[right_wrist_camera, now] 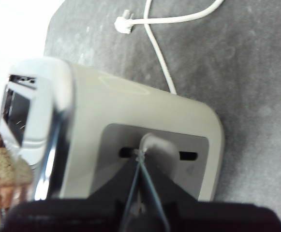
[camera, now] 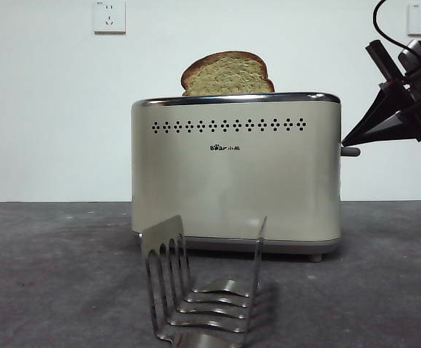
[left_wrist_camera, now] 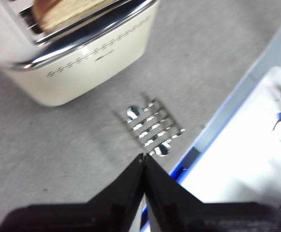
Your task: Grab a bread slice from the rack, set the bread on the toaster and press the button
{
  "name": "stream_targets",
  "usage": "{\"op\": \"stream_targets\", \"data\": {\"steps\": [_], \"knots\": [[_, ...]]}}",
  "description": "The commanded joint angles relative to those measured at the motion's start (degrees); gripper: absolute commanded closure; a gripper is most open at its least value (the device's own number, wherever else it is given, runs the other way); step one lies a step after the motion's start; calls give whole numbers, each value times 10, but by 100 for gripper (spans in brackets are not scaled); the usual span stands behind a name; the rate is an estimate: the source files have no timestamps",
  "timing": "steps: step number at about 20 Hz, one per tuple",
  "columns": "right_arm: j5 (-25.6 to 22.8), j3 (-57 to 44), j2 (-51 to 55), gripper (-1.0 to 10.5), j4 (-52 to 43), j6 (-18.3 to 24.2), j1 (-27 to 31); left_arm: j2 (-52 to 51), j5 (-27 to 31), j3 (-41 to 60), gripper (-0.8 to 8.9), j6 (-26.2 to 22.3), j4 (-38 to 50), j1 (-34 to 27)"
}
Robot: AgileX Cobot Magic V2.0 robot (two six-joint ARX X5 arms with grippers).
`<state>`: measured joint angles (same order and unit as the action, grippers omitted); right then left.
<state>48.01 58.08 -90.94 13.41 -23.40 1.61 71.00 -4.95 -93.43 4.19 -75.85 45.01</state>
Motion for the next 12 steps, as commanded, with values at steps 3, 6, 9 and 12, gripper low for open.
{"op": "stream_targets", "data": {"steps": [3,6,9,12], "knots": [[-16,-1,-18,951,1,1,0,-9,5,8,822,7,1,0],[-15,-1,-38,951,4,1,0,-13,5,8,822,7,1,0],[-20,-1,-57,952,17,15,0,-14,5,8,822,7,1,0],[-42,-1,-64,951,38,38,0,-14,5,8,822,7,1,0]]}}
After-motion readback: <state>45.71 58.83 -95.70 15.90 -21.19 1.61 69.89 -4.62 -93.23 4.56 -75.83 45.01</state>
